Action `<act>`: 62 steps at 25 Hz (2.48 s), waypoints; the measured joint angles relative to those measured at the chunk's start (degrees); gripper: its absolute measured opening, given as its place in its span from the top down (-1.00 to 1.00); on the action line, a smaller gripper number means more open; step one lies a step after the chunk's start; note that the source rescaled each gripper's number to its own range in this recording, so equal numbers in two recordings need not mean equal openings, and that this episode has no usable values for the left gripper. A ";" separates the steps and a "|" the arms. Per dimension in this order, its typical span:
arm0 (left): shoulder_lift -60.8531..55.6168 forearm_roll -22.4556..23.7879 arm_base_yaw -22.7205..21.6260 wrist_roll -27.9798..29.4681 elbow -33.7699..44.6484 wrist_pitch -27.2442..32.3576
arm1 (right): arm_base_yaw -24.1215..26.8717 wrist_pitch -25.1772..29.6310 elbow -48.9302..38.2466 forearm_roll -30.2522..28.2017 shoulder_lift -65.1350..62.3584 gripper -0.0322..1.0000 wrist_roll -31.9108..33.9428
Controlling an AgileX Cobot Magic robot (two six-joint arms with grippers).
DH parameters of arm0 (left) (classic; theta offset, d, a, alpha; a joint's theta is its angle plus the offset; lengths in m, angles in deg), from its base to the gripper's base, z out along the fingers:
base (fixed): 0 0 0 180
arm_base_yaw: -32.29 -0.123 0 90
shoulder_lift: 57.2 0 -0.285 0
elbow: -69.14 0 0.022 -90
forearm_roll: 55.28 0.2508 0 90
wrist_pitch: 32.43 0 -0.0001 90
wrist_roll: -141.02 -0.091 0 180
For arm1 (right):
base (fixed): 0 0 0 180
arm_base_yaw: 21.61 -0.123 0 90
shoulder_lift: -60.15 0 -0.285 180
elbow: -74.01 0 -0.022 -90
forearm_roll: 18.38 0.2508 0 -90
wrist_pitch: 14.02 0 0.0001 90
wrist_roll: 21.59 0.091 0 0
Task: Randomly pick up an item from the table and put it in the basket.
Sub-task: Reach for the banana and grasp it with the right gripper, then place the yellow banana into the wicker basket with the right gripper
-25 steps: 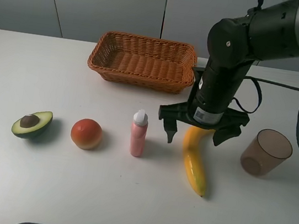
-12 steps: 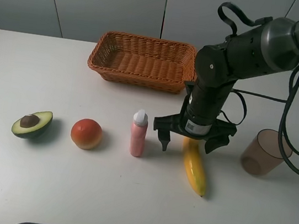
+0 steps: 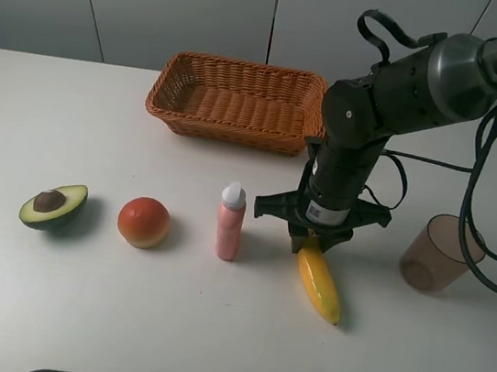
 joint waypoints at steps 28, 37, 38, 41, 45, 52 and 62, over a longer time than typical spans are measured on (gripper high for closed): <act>0.00 0.00 0.00 0.00 0.00 0.00 | -0.14 18.94 26.33 -17.40 -11.64 0.94 -17.02; 0.00 0.00 0.00 0.00 0.00 0.00 | -3.92 19.36 48.79 -19.26 6.46 0.94 -40.57; 0.00 0.00 0.00 0.00 0.00 0.00 | -4.61 19.09 51.17 -19.26 8.43 0.94 -44.28; 0.00 0.00 0.00 0.00 0.00 0.00 | -5.69 17.39 56.24 -19.04 13.18 0.94 -54.22; 0.00 0.00 0.00 0.00 0.00 0.00 | -5.84 14.93 58.13 -19.04 17.82 0.94 -64.04; 0.00 0.00 0.00 0.00 0.00 0.00 | -5.84 12.53 58.13 -19.04 23.32 0.94 -67.51; 0.00 0.00 0.00 0.00 0.00 0.00 | -5.84 11.15 58.27 -19.27 24.16 0.12 -60.96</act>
